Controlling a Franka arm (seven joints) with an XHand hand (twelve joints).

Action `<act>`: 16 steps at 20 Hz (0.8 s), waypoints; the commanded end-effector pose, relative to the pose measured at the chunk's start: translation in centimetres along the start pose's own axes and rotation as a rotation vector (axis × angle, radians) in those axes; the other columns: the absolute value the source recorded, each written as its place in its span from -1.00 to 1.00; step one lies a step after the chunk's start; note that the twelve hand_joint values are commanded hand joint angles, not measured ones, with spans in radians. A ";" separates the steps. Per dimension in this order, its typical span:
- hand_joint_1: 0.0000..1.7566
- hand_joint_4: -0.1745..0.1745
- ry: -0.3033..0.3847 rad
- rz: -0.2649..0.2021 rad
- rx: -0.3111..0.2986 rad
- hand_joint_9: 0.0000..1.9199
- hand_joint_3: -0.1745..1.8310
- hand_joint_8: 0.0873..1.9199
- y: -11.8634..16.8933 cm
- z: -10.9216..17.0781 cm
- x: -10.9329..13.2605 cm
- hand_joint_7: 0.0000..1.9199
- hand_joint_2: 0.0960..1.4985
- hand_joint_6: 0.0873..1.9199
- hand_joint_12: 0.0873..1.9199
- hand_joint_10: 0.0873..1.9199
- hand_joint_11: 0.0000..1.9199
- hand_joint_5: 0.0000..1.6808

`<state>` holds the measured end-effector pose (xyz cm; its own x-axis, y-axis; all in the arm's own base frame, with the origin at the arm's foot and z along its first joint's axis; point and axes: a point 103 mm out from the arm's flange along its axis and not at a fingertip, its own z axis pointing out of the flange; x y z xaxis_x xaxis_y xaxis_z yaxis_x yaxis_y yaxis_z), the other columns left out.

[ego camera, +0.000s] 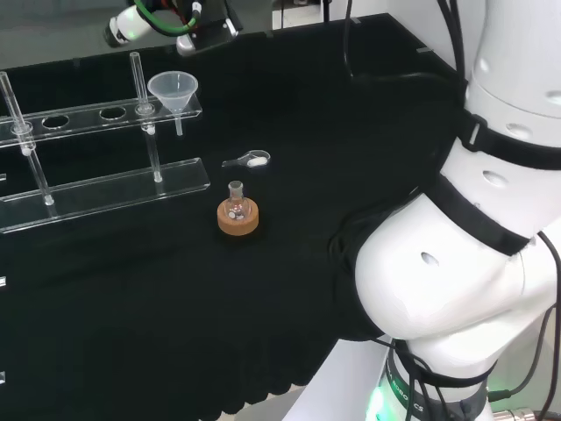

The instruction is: Pick up the funnel from the transparent funnel stand.

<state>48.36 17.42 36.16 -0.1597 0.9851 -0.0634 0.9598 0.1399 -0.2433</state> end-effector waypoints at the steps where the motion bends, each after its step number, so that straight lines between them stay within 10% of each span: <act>1: -0.73 -0.22 0.004 0.054 0.096 -0.99 -0.61 -0.83 2.2 2.9 -2.3 -1.00 0.20 -1.00 0.53 -0.22 -0.94 -0.94; 16: -0.55 -0.36 -0.046 0.054 0.213 -1.00 -0.76 -1.00 3.9 4.5 -2.2 -1.00 -0.03 -1.00 0.60 -0.59 -0.94 -1.00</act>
<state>51.11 15.44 31.89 -0.1169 0.9893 -0.0875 0.9138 0.0727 -0.3996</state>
